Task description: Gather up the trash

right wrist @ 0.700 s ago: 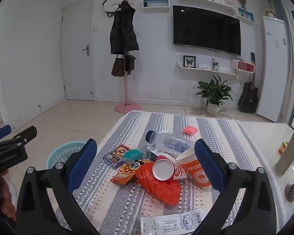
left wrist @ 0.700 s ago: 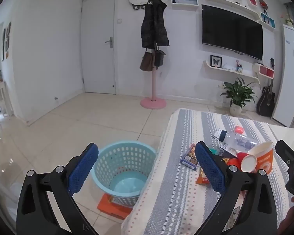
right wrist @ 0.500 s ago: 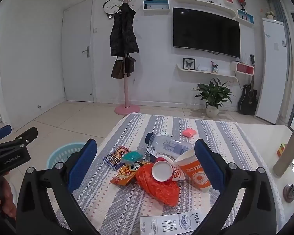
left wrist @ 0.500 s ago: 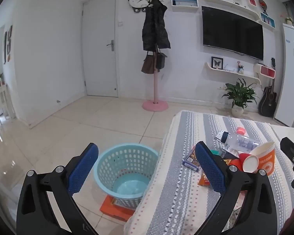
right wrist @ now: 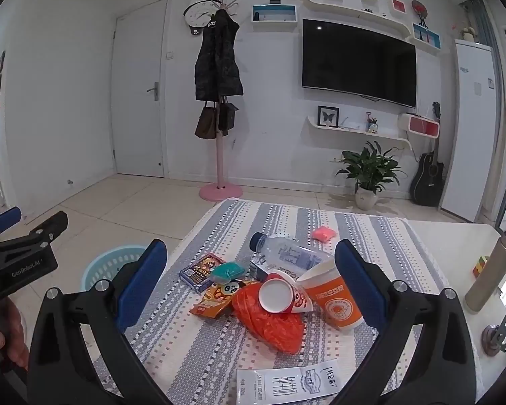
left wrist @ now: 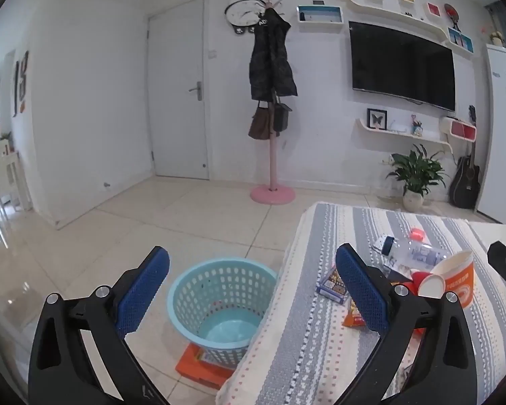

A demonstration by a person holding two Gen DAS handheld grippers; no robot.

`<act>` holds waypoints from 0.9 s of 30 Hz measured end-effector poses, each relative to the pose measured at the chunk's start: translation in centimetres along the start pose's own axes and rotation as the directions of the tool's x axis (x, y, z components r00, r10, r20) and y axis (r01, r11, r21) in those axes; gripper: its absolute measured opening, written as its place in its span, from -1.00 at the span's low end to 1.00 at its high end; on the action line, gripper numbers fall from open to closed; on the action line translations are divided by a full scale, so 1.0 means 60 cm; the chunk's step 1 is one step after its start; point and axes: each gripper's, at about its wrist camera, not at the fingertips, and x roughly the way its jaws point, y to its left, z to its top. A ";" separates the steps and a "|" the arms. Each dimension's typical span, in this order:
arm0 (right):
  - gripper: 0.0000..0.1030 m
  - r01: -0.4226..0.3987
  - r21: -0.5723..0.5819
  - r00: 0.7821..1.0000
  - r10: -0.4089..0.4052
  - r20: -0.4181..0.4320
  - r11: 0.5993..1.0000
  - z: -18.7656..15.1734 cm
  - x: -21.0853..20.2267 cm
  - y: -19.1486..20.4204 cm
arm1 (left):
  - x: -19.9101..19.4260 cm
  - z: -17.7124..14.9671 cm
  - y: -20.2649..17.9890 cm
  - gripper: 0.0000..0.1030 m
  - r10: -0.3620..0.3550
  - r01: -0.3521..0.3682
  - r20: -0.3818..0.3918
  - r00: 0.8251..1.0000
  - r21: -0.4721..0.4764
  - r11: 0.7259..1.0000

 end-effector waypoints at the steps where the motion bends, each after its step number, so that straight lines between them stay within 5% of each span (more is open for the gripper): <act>1: 0.85 -0.001 -0.003 1.000 0.001 0.000 1.000 0.001 -0.002 0.002 | 0.002 -0.002 -0.003 0.86 0.001 -0.001 0.000 1.000 -0.001 1.000; 27: 0.85 -0.021 -0.003 1.000 0.021 -0.018 1.000 -0.004 0.008 0.002 | 0.014 -0.008 -0.007 0.86 -0.015 0.015 -0.023 1.000 -0.004 1.000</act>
